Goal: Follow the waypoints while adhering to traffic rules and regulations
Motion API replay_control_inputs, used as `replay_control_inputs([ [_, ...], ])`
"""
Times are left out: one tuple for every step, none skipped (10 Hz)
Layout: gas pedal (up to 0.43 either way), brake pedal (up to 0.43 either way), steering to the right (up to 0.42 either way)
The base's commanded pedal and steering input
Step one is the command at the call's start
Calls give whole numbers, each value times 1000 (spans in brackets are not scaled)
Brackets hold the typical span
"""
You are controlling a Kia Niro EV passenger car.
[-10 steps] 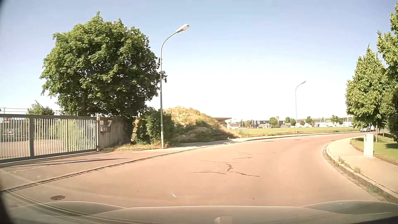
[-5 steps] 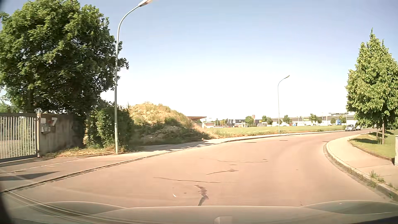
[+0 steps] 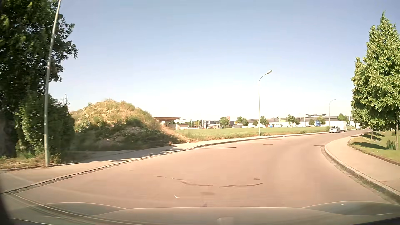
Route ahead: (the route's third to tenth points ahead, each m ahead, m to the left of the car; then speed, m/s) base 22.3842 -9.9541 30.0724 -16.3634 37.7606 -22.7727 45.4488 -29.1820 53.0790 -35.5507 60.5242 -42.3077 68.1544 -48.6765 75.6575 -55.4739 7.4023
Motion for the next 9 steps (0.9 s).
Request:
replay_control_inputs([
  [79,0,133],
  [79,0,130],
  [98,0,125],
  [110,0,124],
  [118,0,122],
  [118,0,119],
  [118,0,115],
  [118,0,114],
  [118,0,112],
])
